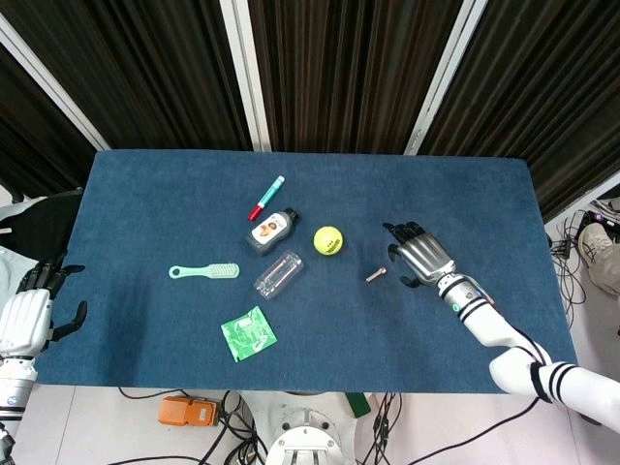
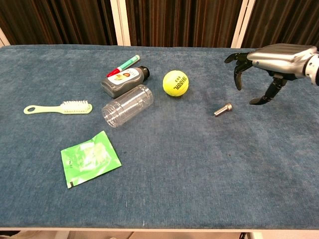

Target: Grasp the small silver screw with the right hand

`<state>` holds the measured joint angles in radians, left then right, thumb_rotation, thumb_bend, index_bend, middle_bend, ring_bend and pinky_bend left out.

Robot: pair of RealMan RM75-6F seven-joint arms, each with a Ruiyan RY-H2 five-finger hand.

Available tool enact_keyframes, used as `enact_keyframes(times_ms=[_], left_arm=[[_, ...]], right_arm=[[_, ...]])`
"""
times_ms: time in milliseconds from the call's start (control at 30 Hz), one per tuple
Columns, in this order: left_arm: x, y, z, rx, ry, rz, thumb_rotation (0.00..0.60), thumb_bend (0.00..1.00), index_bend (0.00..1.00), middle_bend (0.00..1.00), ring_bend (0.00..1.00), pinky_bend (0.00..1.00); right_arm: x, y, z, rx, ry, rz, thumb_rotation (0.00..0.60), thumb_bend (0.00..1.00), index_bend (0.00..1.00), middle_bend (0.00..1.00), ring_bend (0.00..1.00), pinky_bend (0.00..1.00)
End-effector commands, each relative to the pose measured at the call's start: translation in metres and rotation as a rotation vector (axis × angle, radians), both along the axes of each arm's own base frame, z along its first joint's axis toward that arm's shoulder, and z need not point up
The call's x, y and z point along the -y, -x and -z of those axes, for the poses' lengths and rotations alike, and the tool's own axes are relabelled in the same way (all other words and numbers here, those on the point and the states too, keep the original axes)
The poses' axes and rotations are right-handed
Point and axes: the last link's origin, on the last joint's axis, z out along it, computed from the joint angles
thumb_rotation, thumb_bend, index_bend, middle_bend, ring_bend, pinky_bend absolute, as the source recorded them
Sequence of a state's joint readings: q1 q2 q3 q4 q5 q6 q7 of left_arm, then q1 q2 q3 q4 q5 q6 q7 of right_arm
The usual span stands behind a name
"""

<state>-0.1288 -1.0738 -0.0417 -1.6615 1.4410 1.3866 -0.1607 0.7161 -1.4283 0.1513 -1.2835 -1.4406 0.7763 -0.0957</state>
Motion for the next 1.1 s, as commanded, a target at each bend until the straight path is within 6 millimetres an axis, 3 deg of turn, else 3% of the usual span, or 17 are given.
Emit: enact_keyframes(times_ms=[33, 1100], left_arm=[[0.0, 0.0, 0.0, 0.0, 0.0, -0.001, 0.6, 0.45, 0.23, 0.05, 0.05, 0.12], [0.0, 0.002, 0.0, -0.003, 0.002, 0.0, 0.6, 0.45, 0.23, 0.05, 0.05, 0.12]], right_arm=[[0.004, -0.003, 0.008, 0.0, -0.013, 0.002, 0.6, 0.44, 0.53, 0.09, 0.18, 0.17], [0.014, -0.014, 0.048, -0.037, -0.078, -0.014, 0.6, 0.48, 0.56, 0.09, 0.18, 0.18]])
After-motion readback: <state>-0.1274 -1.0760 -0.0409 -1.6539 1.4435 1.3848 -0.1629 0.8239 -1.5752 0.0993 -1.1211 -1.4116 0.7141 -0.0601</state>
